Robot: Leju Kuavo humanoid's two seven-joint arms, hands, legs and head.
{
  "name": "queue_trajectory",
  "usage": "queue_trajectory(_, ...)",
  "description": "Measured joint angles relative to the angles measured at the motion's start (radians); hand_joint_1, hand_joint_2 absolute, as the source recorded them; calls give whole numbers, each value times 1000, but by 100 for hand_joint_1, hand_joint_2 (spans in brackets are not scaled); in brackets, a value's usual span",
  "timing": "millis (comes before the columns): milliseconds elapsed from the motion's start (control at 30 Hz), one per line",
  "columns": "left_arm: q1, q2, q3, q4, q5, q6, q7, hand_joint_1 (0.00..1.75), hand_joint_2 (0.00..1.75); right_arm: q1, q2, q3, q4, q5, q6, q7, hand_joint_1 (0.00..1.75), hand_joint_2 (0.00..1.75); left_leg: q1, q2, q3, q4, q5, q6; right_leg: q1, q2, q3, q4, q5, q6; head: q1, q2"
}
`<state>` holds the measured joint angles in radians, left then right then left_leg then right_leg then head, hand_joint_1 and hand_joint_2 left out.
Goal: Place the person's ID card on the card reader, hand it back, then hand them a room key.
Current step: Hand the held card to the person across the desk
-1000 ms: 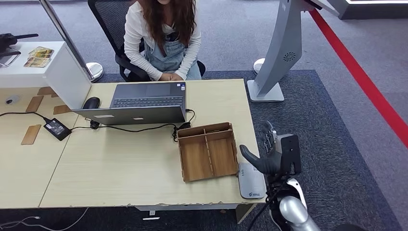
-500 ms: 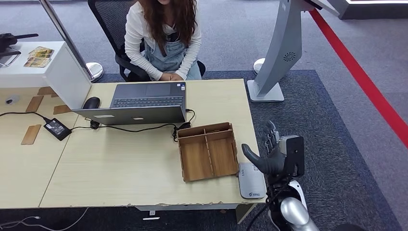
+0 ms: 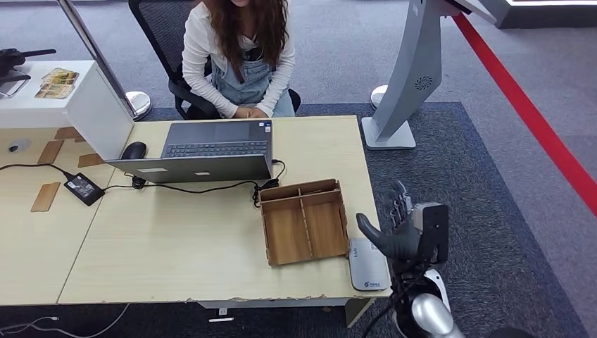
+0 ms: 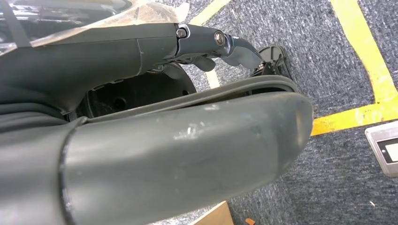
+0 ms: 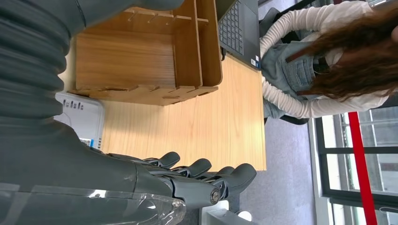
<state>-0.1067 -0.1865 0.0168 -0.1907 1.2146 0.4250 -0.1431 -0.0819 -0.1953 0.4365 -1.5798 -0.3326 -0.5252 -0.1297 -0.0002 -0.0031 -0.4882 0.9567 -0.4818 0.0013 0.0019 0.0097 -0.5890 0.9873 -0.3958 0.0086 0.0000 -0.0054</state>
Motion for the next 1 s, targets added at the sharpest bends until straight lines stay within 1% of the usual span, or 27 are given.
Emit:
queue_trajectory(700,0,4,0,0,0,3,17,0,0,18,-5,-6,-26,-10,-14,-7,0,175,0,0,0,0,0,0,0,0,0,0,0,0,0,0)
queue_trajectory(1000,0,5,0,0,-1,3,24,0,0,23,-21,-7,-38,-15,-15,-8,0,175,0,0,0,0,0,0,0,0,0,0,0,0,0,0)
